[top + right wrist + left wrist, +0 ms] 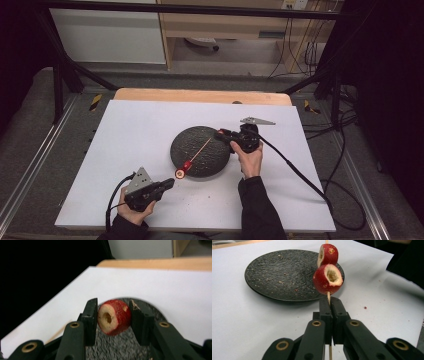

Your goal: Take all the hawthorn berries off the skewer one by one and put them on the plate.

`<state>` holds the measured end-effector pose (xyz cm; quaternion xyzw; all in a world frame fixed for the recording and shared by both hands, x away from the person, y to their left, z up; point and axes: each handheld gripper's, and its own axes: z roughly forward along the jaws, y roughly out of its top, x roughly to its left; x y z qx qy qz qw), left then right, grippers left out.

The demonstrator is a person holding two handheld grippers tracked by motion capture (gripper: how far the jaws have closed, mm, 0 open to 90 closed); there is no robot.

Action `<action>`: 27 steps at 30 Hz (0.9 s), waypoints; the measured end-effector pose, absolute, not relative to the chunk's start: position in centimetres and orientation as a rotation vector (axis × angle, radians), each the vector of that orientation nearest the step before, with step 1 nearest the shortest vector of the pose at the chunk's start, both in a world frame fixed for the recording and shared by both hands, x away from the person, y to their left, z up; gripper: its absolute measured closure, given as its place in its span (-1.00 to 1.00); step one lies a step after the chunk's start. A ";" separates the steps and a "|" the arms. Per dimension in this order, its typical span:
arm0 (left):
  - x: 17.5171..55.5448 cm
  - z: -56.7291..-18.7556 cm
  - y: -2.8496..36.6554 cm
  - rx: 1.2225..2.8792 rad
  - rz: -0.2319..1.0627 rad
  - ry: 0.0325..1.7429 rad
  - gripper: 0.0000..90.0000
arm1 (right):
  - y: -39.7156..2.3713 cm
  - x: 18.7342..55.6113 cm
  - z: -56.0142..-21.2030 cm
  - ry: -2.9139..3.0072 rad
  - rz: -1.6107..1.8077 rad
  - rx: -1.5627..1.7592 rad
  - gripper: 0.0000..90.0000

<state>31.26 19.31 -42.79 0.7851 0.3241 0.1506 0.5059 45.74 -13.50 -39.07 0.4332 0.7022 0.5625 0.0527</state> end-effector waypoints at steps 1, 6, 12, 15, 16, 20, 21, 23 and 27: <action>31.3 -42.8 19.3 1.894 0.365 0.782 0.96 | -13.1 45.8 -39.6 2.148 1.700 1.320 0.36; 31.3 -42.8 19.4 1.895 0.370 0.789 0.96 | -11.6 46.0 -42.3 2.210 1.642 1.343 0.35; 31.4 -42.8 19.4 1.891 0.368 0.797 0.96 | -10.8 46.0 -43.9 2.241 1.604 1.352 0.35; 31.5 -42.8 19.4 1.892 0.371 0.798 0.96 | -10.5 46.0 -44.7 2.265 1.570 1.358 0.35; 31.5 -42.8 19.4 1.892 0.371 0.800 0.96 | -10.5 46.0 -44.7 2.265 1.570 1.358 0.35; 31.5 -42.8 19.4 1.893 0.371 0.801 0.96 | -10.3 45.9 -45.2 2.290 1.530 1.349 0.35; 31.5 -42.8 19.4 1.893 0.371 0.800 0.96 | -10.2 45.9 -45.3 2.295 1.522 1.344 0.35; 31.5 -42.8 19.4 1.894 0.370 0.801 0.96 | -10.2 45.9 -45.4 2.297 1.511 1.339 0.34; 31.5 -42.9 19.3 1.901 0.373 0.800 0.96 | -10.1 45.9 -45.8 2.316 1.472 1.337 0.34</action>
